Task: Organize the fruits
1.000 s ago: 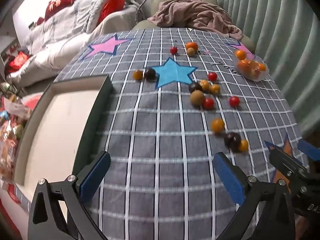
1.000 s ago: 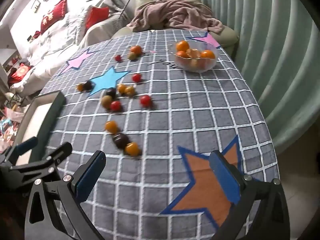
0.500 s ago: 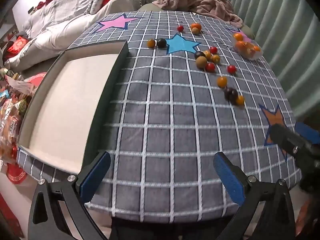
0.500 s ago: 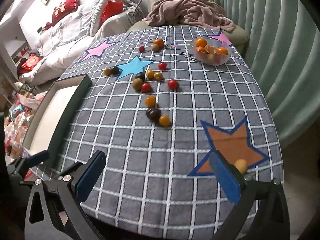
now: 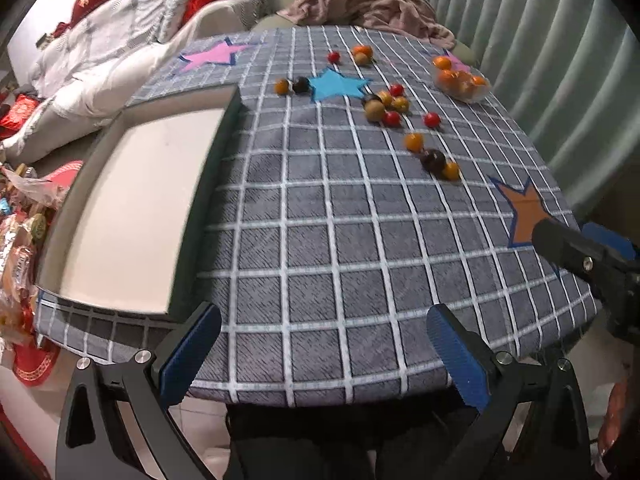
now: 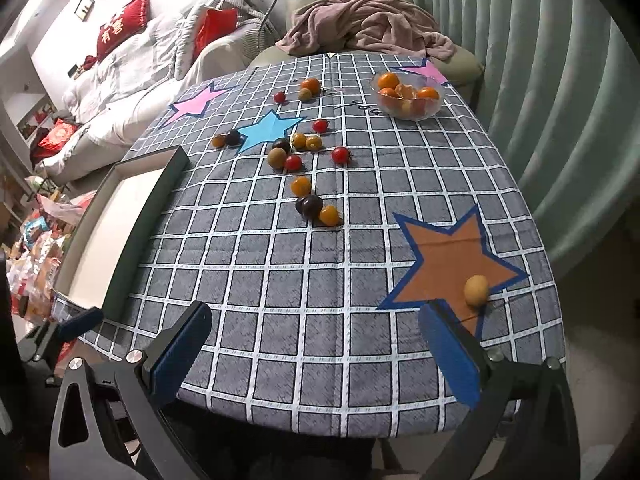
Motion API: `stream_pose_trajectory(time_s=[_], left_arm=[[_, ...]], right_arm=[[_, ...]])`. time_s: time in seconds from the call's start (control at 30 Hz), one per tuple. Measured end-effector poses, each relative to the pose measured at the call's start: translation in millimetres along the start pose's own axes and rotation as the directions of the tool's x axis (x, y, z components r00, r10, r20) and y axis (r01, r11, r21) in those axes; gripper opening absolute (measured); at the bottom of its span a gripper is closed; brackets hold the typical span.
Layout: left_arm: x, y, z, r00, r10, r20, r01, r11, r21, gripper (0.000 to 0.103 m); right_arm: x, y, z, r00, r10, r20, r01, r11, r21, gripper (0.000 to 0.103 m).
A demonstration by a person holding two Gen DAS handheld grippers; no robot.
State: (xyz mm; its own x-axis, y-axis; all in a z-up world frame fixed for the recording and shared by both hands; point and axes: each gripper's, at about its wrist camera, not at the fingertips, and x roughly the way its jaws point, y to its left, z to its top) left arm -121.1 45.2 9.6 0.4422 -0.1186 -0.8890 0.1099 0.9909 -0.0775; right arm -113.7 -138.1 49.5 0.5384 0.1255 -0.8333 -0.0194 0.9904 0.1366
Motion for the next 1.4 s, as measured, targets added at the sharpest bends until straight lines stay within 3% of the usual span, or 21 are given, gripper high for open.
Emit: stream_pose_trajectory(time_s=[0.43, 1.4], left_arm=[[1, 3, -5, 0.998, 0.070, -0.008, -0.070, 0.998, -0.010, 0.103], [30, 2, 2, 0.992, 0.095, -0.081, -0.095, 0.996, 0.005, 0.103]], right_arm=[[3, 1, -5, 1.000, 0.003, -0.007, -0.003, 1.000, 0.016, 0.103], [33, -14, -4, 0.998, 0.017, -0.055, -0.015, 0.999, 0.037, 0.103]])
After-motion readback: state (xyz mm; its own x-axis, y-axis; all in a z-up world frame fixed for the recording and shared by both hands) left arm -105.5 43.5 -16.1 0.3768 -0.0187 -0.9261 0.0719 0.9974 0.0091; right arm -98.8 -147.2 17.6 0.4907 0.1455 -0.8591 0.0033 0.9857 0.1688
